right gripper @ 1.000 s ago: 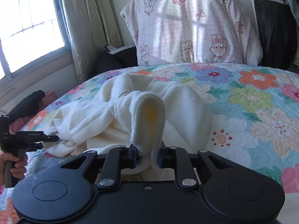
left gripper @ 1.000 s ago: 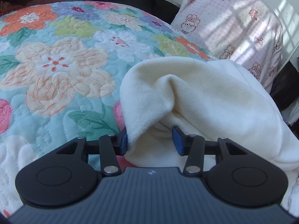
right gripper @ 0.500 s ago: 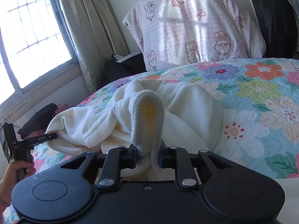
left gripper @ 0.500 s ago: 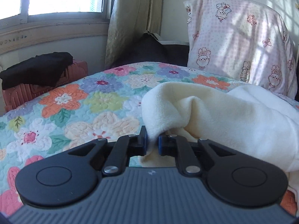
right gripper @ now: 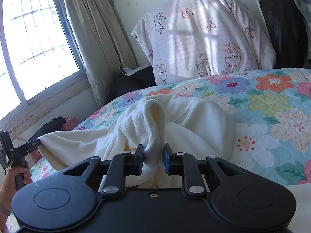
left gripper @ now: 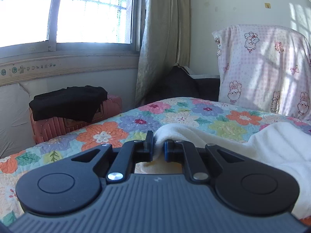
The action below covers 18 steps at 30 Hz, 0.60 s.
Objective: Fold clothes
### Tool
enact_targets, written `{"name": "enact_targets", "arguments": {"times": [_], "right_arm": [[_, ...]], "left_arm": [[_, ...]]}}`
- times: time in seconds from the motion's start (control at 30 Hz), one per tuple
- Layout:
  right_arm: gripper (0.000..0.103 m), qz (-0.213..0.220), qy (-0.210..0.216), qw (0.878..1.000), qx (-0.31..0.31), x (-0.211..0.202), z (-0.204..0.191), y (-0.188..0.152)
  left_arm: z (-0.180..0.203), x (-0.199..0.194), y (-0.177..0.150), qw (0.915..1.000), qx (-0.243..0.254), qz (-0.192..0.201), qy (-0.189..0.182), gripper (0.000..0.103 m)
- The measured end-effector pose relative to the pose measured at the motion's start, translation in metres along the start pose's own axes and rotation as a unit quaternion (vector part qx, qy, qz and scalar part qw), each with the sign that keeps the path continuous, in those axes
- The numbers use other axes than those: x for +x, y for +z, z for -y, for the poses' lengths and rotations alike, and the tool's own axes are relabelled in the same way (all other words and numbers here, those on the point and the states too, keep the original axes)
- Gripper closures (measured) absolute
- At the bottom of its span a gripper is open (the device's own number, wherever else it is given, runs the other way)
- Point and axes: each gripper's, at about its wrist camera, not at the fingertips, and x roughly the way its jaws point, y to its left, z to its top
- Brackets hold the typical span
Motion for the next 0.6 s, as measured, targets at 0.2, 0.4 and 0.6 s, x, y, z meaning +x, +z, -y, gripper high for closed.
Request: {"name": "enact_targets", "arguments": {"times": [0.2,0.4,0.6], "right_arm": [[0.078,-0.04,0.071,0.995,-0.056,0.006,-0.022,-0.015],[0.078,-0.096,0.139,0.978,-0.122,0.017,-0.061,-0.041],[0.078,-0.116,0.145,0.972,-0.147,0.026,-0.08,-0.054]], "left_arm": [[-0.043,-0.015,0.033,0.9901,-0.019,0.075,0.117,0.094],[-0.113,-0.008,0.047,0.9839,-0.077,0.062,0.149,0.093],[-0.169,0.05,-0.023,0.9656,-0.202,-0.086,0.139,0.088]]}}
